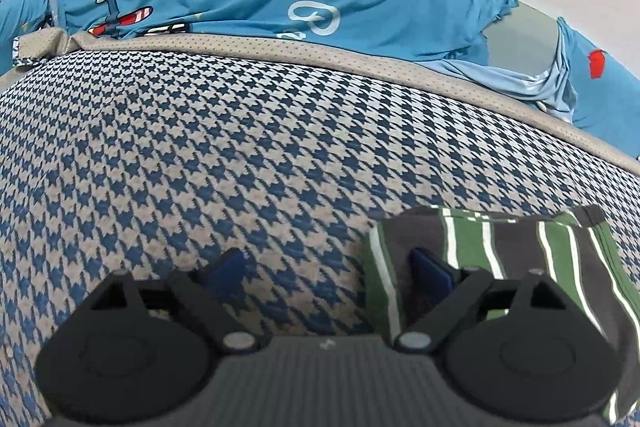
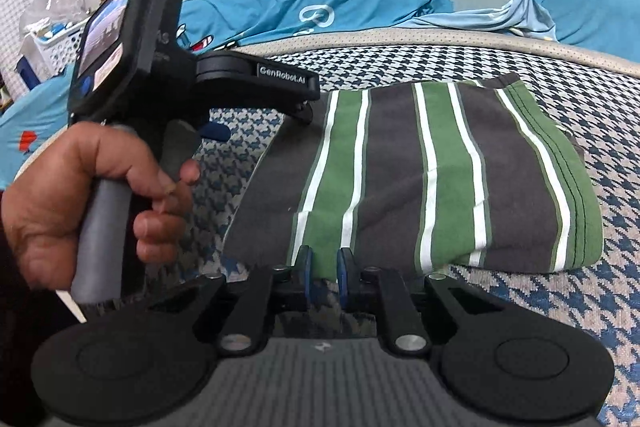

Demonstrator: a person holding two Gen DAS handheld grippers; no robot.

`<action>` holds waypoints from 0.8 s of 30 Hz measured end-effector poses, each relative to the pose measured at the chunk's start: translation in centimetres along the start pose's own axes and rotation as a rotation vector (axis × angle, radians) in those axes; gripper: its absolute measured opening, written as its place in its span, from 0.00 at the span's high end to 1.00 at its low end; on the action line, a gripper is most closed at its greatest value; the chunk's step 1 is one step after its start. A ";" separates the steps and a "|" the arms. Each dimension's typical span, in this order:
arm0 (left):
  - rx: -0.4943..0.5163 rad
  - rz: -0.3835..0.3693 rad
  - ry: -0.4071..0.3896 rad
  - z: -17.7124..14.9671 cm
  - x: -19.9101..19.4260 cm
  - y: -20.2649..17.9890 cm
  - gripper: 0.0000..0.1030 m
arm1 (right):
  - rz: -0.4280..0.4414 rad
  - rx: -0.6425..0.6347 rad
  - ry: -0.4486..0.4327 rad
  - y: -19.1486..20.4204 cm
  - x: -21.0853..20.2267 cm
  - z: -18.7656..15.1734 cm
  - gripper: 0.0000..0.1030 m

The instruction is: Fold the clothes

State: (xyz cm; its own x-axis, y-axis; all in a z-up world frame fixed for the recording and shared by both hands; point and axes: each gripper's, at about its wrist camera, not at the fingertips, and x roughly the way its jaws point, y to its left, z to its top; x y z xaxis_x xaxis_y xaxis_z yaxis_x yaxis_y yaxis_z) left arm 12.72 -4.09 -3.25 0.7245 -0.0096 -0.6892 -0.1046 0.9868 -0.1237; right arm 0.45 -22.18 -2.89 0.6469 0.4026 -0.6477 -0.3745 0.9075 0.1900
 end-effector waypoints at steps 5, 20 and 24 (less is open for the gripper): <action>-0.019 0.005 -0.025 0.3 -0.4 0.4 0.10 | 0.010 0.003 0.002 0.1 -0.8 -0.2 0.85; -0.035 0.014 -0.026 0.3 -1.9 1.9 0.10 | 0.063 -0.091 -0.083 3.2 -1.6 0.0 0.76; -0.024 0.003 -0.008 0.2 -1.8 2.0 0.09 | 0.052 -0.154 -0.082 4.6 -1.0 -0.1 0.74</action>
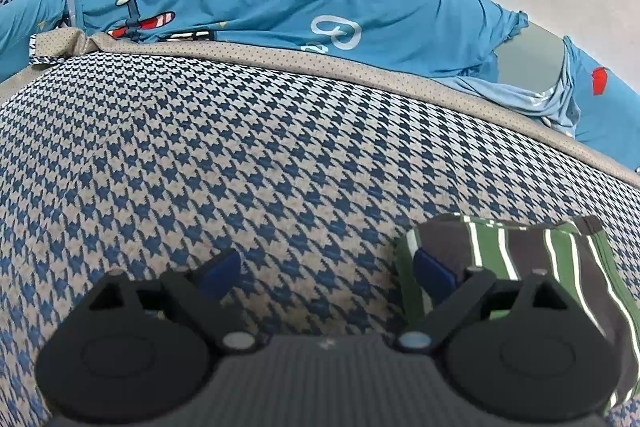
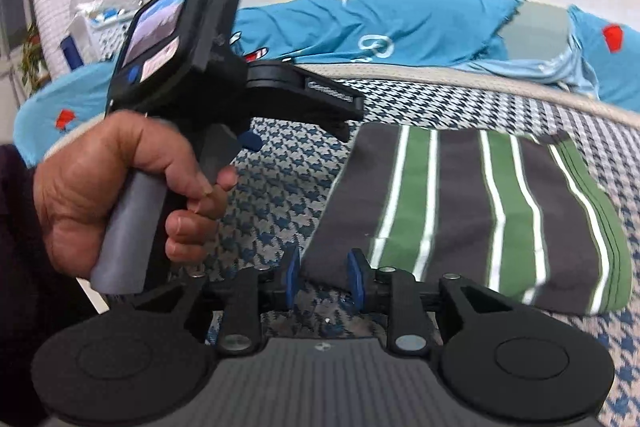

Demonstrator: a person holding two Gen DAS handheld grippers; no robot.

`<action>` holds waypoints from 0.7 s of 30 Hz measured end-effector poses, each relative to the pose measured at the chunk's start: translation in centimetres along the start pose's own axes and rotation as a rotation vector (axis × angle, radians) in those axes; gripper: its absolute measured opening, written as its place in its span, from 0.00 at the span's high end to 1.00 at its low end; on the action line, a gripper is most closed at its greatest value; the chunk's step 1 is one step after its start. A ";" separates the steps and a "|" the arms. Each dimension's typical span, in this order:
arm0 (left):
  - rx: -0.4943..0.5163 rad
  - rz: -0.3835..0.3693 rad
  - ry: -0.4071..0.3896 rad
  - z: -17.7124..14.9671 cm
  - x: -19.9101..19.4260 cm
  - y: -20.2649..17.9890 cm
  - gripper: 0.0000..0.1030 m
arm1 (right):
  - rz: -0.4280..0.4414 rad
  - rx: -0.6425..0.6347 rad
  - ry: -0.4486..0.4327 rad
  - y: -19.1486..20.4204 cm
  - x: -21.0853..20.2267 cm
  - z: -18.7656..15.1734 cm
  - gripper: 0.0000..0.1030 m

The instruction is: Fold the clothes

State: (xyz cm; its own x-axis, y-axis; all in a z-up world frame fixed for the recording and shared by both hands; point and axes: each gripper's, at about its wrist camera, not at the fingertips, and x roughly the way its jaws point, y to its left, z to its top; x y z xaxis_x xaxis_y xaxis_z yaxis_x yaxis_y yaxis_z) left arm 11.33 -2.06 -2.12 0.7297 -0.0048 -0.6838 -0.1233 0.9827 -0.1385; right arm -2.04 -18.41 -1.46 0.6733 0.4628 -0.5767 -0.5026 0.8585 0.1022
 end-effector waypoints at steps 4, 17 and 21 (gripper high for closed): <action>0.002 -0.029 0.014 -0.1 -0.1 0.1 0.08 | -0.033 -0.071 0.014 0.7 1.0 -0.2 0.71; 0.008 -0.107 0.043 -0.4 -0.3 0.1 0.06 | -0.140 -0.202 -0.010 2.0 2.6 -0.6 0.91; 0.016 -0.142 0.053 -0.6 -0.4 -0.2 0.05 | -0.104 -0.148 -0.020 1.4 2.2 0.0 0.92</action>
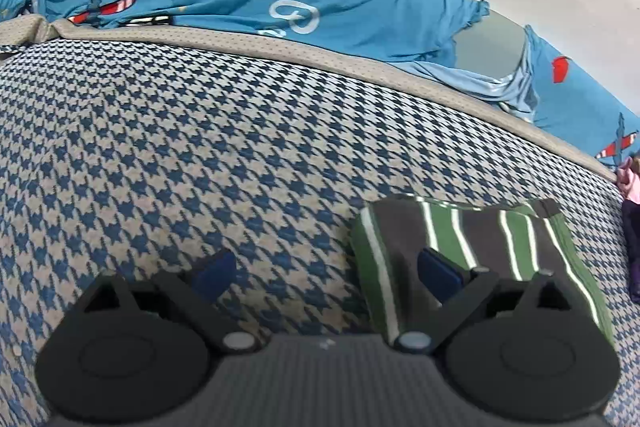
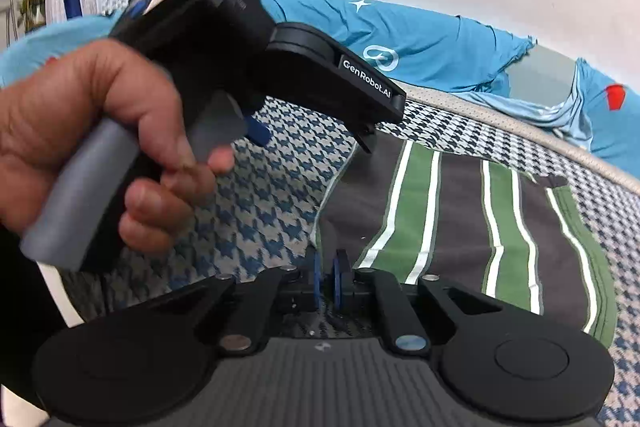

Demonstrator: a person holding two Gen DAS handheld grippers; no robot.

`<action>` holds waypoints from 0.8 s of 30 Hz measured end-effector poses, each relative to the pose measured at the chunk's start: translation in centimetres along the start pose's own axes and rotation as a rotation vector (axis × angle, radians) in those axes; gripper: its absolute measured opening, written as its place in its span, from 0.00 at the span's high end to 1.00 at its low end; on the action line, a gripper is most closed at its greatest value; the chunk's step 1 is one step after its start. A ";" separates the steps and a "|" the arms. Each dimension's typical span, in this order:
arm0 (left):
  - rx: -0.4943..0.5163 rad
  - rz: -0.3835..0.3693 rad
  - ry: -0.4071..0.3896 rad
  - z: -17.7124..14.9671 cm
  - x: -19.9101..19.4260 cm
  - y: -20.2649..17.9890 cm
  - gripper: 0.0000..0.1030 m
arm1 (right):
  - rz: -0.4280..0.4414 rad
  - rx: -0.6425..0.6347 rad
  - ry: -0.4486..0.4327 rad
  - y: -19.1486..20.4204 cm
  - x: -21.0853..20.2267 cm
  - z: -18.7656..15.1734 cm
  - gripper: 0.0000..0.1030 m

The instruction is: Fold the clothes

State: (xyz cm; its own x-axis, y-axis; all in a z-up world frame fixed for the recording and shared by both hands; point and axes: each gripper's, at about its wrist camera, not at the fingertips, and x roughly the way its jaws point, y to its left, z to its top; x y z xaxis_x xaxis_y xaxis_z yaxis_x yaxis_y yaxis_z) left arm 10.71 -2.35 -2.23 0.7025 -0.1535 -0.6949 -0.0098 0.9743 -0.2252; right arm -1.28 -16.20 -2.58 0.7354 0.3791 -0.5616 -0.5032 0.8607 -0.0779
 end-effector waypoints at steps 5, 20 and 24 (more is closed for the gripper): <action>0.018 -0.045 0.020 -0.2 -0.1 -0.1 0.05 | 0.060 0.071 -0.022 -0.7 -0.4 0.6 0.93; -0.017 -0.057 0.054 0.1 -0.4 0.1 0.03 | 0.157 0.123 -0.041 -1.6 -1.6 1.0 0.86; 0.010 -0.058 0.051 -0.1 -0.5 -0.7 0.03 | 0.120 0.152 -0.040 -3.0 -2.6 0.9 0.85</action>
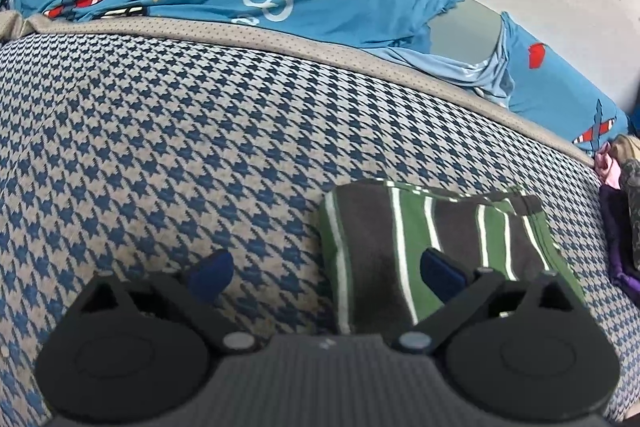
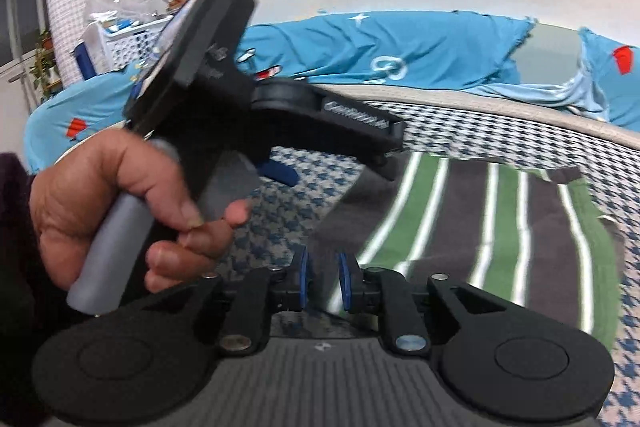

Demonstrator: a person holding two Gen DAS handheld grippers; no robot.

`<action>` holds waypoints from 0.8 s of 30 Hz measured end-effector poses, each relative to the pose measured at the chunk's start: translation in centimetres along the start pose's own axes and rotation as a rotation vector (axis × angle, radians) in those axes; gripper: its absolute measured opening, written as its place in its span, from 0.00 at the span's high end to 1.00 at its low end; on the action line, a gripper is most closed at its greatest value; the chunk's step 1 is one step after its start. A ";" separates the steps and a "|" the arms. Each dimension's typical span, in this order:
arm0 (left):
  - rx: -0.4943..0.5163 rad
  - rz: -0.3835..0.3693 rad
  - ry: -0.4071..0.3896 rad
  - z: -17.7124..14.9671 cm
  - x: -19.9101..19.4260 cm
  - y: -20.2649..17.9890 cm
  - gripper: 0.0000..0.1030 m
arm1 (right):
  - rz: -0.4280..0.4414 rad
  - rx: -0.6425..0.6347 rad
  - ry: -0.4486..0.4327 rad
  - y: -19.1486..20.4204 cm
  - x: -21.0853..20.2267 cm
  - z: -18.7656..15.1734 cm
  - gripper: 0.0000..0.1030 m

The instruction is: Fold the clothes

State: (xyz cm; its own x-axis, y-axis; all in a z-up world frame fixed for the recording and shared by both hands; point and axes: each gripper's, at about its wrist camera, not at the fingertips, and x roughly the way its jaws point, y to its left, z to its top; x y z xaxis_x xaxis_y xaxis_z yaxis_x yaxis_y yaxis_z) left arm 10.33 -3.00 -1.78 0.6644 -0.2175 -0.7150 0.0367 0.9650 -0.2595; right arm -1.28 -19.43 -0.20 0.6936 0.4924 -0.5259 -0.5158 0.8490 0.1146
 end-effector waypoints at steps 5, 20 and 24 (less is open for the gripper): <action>0.017 0.003 -0.002 -0.3 0.0 -0.3 0.03 | -0.051 0.036 -0.020 -1.6 -1.1 0.1 0.84; 0.035 0.124 0.009 -1.6 1.8 -0.4 0.02 | -0.386 0.130 0.091 -7.4 -1.0 -1.1 0.91; -0.012 0.152 0.014 -1.2 2.0 0.0 0.00 | -0.412 0.142 0.097 -8.0 -1.5 -1.4 0.91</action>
State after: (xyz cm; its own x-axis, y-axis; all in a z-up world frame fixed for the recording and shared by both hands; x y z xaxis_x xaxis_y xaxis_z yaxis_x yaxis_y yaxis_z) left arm 10.74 -3.65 -3.99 0.6514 -0.0707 -0.7554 -0.0731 0.9852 -0.1553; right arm 1.08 -27.26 -1.50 0.7730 0.0932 -0.6275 -0.1277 0.9918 -0.0101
